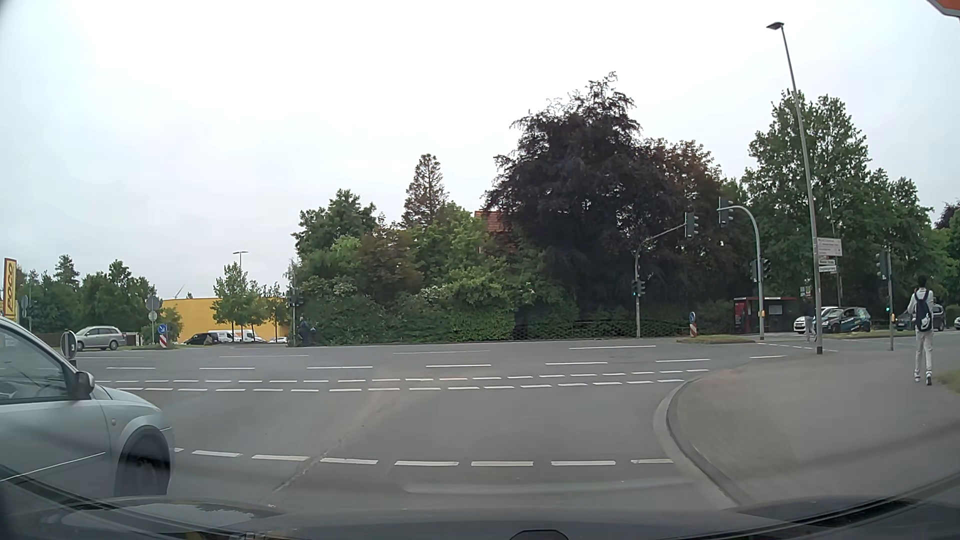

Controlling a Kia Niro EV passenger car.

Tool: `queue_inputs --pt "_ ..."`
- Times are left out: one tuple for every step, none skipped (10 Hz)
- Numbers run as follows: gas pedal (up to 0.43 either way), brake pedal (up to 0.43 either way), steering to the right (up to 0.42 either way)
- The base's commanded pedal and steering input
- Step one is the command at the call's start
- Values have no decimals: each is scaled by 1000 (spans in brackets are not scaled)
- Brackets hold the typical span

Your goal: Follow the waypoints while adhering to traffic rules and regulations

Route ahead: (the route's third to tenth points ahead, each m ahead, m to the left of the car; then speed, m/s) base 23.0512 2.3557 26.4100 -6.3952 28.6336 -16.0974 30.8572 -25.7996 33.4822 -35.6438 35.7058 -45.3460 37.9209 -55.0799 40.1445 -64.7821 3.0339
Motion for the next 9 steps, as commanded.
queue_inputs --pt "157 0 -19" --pt "157 0 -18" --pt "157 0 -18" --pt "157 0 -17" --pt "157 0 -13" --pt "118 0 -10" --pt "118 0 -10" --pt "110 0 -10" --pt "110 0 -7"
